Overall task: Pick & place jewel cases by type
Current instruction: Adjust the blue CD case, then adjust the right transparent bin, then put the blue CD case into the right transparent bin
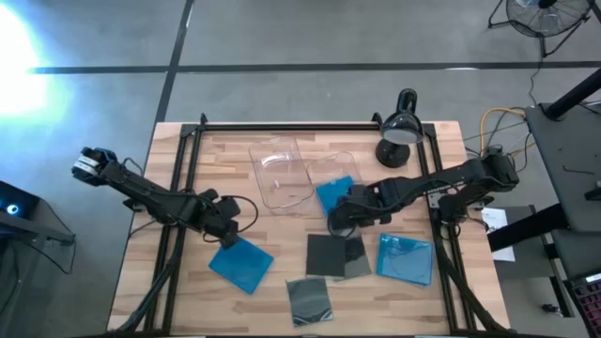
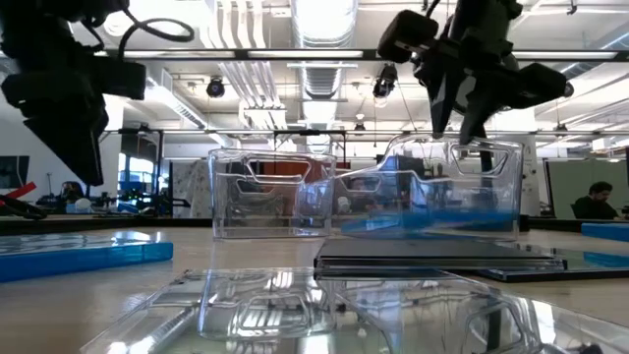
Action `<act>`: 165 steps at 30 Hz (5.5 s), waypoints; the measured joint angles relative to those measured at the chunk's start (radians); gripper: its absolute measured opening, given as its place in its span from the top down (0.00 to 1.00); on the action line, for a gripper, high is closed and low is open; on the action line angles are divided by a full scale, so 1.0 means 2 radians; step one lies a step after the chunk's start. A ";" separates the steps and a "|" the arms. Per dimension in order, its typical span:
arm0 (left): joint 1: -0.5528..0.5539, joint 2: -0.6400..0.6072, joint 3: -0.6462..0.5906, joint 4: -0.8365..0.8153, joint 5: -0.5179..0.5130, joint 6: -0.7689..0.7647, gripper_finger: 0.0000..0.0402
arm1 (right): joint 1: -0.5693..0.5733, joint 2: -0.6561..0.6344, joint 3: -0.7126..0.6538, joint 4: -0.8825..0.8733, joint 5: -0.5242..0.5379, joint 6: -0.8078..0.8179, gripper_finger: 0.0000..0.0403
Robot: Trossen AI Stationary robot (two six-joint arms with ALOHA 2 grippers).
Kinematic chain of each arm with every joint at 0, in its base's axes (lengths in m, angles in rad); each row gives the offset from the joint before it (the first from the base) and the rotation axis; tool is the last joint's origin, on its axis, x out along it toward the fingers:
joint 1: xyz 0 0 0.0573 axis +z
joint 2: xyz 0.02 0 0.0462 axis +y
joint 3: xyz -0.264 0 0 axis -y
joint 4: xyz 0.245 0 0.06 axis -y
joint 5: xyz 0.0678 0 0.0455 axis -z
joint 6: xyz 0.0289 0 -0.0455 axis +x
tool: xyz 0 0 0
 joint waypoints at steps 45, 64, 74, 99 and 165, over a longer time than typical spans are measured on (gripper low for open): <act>-0.065 0.006 -0.125 0.338 0.077 -0.332 0.58 | 0.032 0.157 0.107 0.210 -0.089 -0.240 0.56; -0.066 0.006 -0.122 0.286 0.091 -0.153 0.58 | 0.061 0.274 0.344 -0.019 -0.063 -0.145 0.56; -0.067 0.006 -0.124 0.286 0.091 -0.138 0.58 | 0.090 0.268 0.438 -0.254 -0.023 -0.101 0.56; -0.073 0.006 -0.124 0.286 0.087 -0.127 0.58 | 0.110 0.189 0.165 -0.282 0.001 0.059 0.56; -0.106 0.059 -0.125 0.348 0.131 -0.131 0.58 | 0.087 0.419 0.388 0.079 0.012 0.100 0.56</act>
